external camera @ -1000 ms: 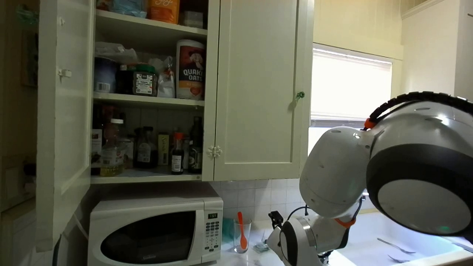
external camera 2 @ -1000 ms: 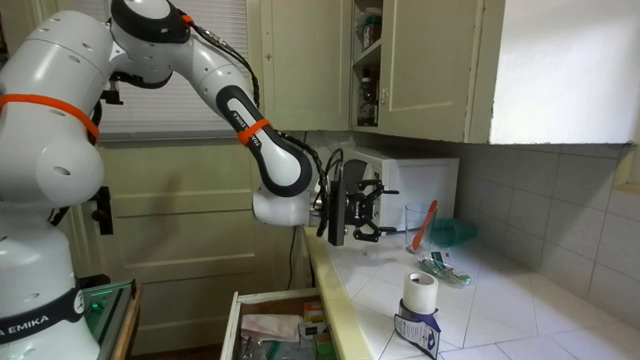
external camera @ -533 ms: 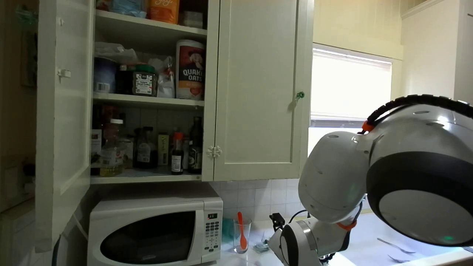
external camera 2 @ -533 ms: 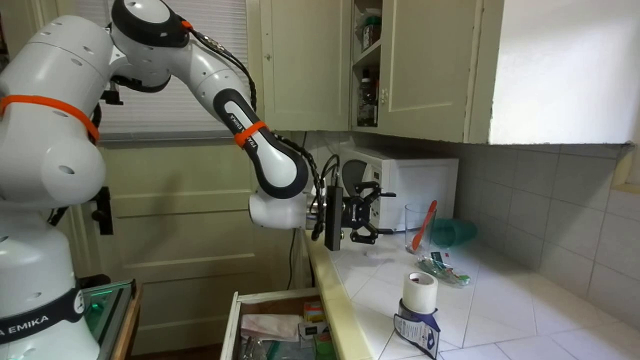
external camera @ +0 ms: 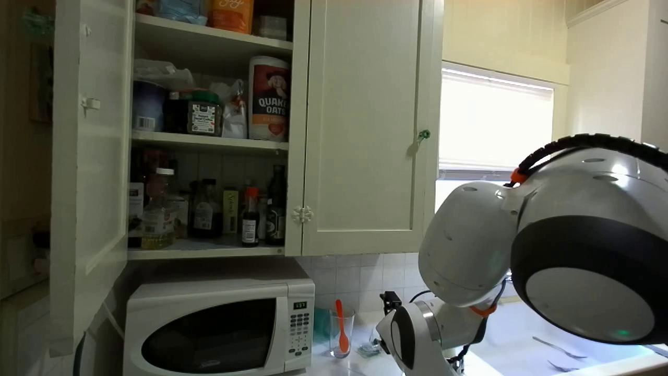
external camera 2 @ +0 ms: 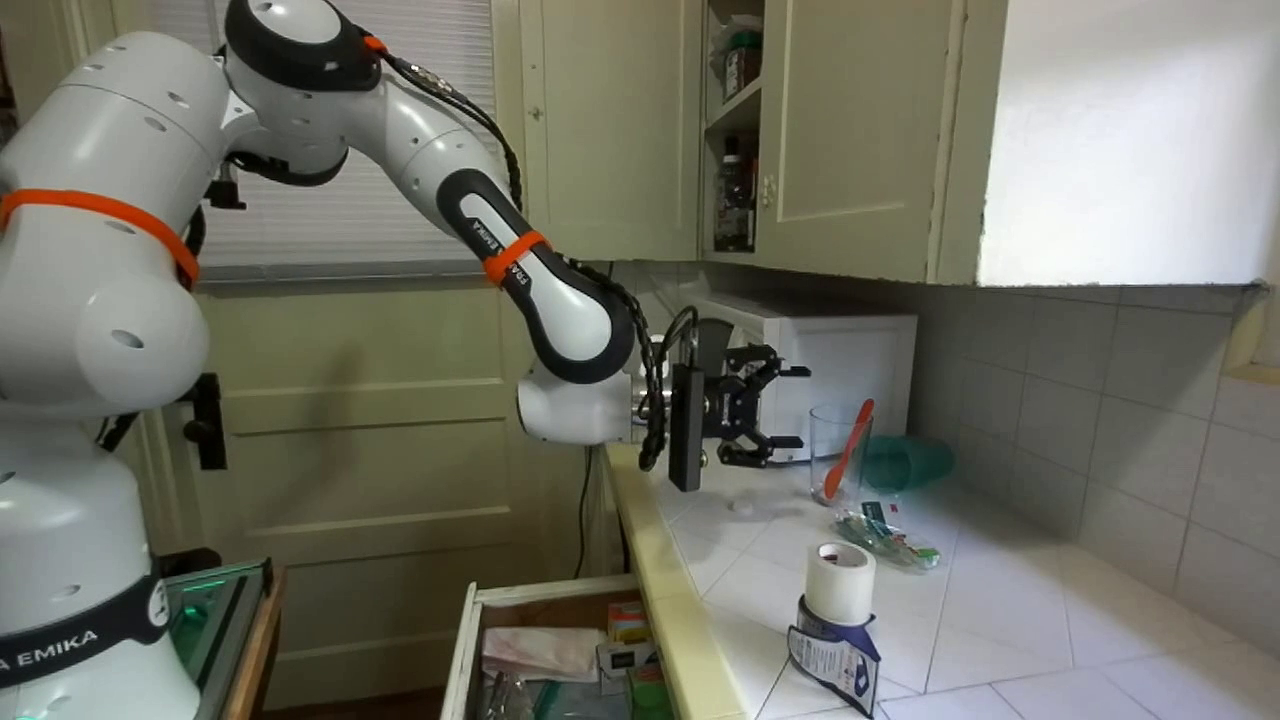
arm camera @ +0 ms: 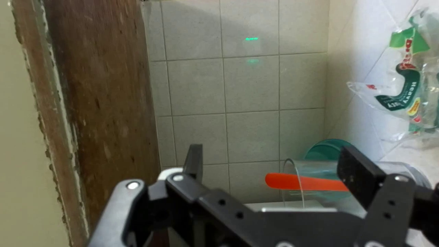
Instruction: Move the blue cup forward
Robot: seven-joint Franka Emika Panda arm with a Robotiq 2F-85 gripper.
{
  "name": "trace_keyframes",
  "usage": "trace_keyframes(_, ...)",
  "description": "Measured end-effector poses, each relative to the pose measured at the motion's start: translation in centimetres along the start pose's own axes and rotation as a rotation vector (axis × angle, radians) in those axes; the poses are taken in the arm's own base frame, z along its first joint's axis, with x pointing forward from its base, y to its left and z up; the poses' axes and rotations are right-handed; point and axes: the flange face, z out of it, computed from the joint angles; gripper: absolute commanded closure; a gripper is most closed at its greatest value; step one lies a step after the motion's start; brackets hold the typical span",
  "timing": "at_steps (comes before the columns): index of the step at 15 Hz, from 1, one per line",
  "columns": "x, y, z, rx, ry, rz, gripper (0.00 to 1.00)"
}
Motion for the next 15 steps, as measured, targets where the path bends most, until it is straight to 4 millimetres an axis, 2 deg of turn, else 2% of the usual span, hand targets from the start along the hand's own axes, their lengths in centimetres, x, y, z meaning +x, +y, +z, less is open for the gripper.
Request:
trace_keyframes(2,1.2,0.2,0.5,0.031,0.008,0.015,0.0)
trace_keyframes(7,6.1,-0.7,1.1,0.127,0.065,0.018,0.0)
trace_keyframes(12,5.5,-0.6,4.5,0.172,0.036,-0.022,0.0)
trace_keyframes(15,5.8,-0.4,6.2,0.202,0.035,-0.051,0.0)
